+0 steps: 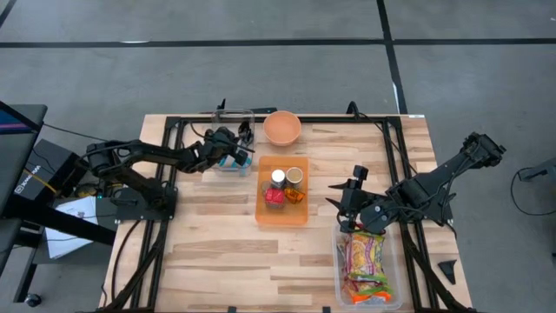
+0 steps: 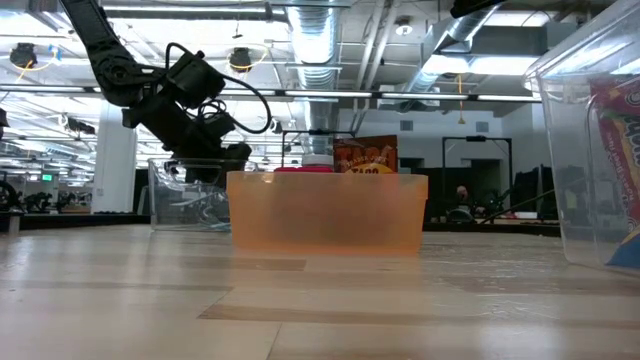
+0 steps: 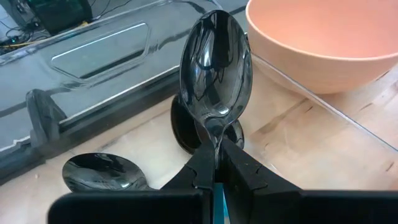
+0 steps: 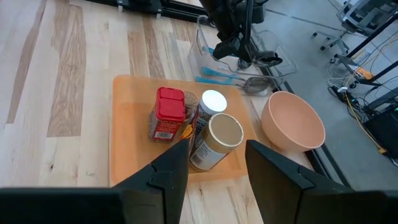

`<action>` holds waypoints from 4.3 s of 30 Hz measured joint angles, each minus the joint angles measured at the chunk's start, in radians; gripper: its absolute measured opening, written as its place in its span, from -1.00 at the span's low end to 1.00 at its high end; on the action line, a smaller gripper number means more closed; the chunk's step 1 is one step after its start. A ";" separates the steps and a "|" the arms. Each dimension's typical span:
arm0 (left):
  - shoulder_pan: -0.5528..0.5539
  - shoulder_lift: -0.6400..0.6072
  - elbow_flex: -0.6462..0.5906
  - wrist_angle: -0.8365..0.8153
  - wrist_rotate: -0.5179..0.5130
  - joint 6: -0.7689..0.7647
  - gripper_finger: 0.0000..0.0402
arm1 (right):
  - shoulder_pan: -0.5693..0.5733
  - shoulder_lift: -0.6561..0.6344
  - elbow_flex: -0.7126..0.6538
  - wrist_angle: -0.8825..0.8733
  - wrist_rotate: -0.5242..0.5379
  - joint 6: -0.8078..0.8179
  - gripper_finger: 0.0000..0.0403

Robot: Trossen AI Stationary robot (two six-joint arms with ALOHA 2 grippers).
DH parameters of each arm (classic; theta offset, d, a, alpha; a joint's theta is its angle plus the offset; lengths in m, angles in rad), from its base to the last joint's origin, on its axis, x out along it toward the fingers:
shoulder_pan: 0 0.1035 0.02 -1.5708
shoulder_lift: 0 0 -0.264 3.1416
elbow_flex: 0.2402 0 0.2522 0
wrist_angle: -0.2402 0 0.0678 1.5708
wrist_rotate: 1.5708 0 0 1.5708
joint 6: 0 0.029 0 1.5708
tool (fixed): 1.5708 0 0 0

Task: Pick & Place Food Item
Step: Put the blue spoon into the transparent bin, then return to Home Position

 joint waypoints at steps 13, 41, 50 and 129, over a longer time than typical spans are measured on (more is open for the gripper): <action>0.000 0.000 0.000 0.000 -0.010 0.000 -0.97 | 0.000 0.000 0.000 0.000 0.000 0.000 -0.23; 0.000 0.000 0.000 0.048 -0.012 0.001 -0.72 | 0.000 0.000 0.000 0.000 -0.001 0.000 -0.23; 0.000 -0.008 0.000 0.134 -0.005 0.037 -0.75 | 0.000 0.000 0.000 0.000 -0.001 0.000 -0.23; -0.486 -1.430 -0.453 -0.418 0.478 0.350 -1.00 | 0.003 0.000 0.000 -0.039 0.030 0.019 -0.23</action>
